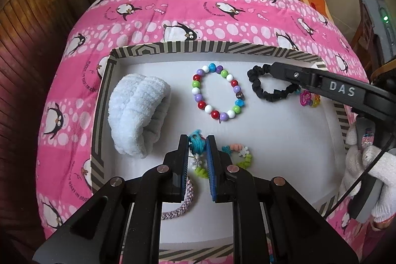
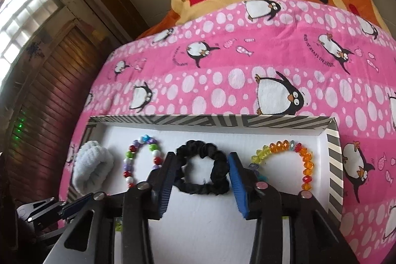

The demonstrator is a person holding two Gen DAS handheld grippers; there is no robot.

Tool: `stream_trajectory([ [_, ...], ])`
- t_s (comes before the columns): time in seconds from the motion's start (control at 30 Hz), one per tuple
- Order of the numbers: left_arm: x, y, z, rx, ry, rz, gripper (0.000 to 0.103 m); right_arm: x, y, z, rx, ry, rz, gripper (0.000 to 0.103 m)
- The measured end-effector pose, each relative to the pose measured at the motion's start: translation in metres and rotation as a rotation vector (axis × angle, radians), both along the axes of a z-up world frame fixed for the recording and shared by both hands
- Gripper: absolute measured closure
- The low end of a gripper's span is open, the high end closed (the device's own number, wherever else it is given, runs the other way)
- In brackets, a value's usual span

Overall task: Organize jewelry
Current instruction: 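Carry the bracelet and scrunchie into the white tray and open both grippers, then withdraw both grippers from the tray back to the remaining jewelry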

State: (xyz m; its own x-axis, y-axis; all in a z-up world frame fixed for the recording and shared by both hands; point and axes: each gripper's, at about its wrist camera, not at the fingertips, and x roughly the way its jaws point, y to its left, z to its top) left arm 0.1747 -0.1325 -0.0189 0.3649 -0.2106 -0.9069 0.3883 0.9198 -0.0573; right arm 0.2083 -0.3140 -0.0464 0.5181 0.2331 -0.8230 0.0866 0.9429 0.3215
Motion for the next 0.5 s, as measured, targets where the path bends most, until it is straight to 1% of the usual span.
stream_trajectory([
  [0.07, -0.004, -0.001, 0.005, 0.014, -0.01, -0.015, 0.085, -0.006, 0.0, 0.007, -0.002, -0.01, 0.0, 0.062],
  [0.13, -0.011, 0.0, 0.012, 0.005, -0.023, -0.03, 0.064, -0.014, -0.001, 0.013, 0.015, -0.014, -0.002, 0.062],
  [0.2, -0.016, 0.003, 0.019, -0.016, -0.03, -0.029, 0.057, -0.026, -0.001, 0.022, 0.004, -0.02, -0.001, 0.062],
  [0.27, -0.022, 0.007, 0.026, -0.032, -0.038, -0.02, 0.056, -0.037, -0.002, 0.03, -0.013, -0.018, -0.002, 0.062],
  [0.4, -0.035, 0.016, 0.038, -0.055, -0.047, 0.001, 0.056, -0.066, -0.005, 0.045, -0.013, -0.031, -0.005, 0.062],
  [0.5, -0.048, 0.024, 0.043, -0.077, -0.041, 0.019, 0.056, -0.094, -0.004, 0.056, -0.032, -0.047, 0.003, 0.061],
])
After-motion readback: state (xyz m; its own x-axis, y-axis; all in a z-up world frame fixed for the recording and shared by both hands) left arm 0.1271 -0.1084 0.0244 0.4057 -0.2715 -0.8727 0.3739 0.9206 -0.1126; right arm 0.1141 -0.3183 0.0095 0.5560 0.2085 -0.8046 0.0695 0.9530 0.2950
